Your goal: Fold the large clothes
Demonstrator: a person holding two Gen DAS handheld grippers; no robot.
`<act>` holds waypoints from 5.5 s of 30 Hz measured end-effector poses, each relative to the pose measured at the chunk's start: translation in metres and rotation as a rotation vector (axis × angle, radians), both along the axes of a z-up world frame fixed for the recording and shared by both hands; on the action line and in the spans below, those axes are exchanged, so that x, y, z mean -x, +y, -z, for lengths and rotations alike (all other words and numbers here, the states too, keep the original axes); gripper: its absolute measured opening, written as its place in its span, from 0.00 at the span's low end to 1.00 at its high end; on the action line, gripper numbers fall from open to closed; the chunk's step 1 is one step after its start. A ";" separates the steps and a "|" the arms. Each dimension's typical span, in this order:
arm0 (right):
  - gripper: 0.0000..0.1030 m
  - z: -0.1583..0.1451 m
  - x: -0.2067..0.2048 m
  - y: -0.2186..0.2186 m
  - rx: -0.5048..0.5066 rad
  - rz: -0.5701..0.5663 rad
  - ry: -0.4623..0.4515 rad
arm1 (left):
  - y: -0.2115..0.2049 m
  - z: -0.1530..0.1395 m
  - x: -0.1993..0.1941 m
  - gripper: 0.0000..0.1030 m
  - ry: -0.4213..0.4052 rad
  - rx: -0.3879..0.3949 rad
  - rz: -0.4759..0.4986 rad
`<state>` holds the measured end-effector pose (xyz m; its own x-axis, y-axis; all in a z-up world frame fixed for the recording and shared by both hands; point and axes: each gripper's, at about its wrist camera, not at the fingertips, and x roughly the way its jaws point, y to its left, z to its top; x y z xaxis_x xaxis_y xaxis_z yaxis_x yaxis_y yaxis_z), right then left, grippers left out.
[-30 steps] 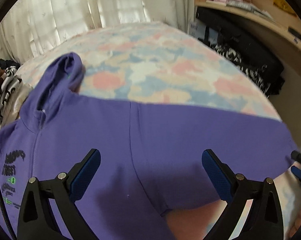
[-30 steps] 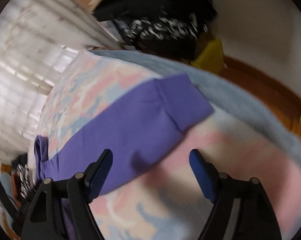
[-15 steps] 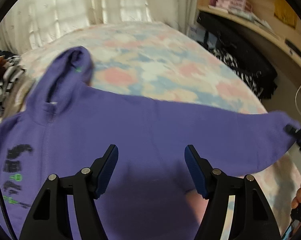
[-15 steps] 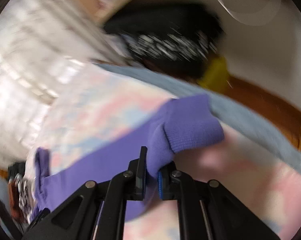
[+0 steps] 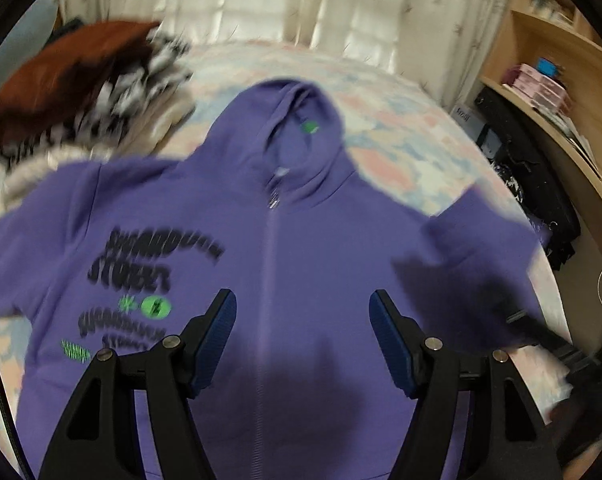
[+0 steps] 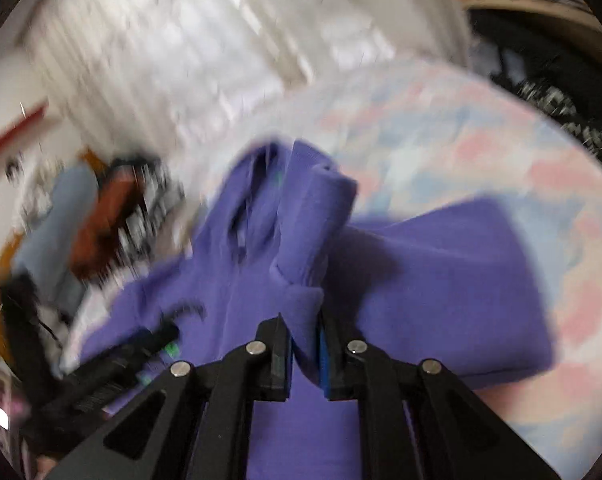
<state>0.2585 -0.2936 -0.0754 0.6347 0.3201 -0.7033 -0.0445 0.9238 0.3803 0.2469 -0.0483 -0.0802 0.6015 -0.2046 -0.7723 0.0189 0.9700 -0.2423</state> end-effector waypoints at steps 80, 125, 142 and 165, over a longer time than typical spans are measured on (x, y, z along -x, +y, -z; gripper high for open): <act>0.12 0.079 -0.096 -0.081 -0.121 0.239 0.140 | 0.072 0.035 -0.084 0.06 -0.118 -0.156 0.083; 0.37 0.067 -0.003 0.080 0.221 -0.032 0.172 | 0.002 0.063 -0.039 0.34 0.035 -0.293 0.149; 0.37 0.063 0.070 0.001 0.019 0.186 0.230 | -0.006 0.018 0.054 0.35 -0.052 -0.250 0.186; 0.42 0.010 0.187 0.117 0.114 -0.013 0.139 | 0.101 -0.039 0.211 0.58 -0.090 -0.219 0.013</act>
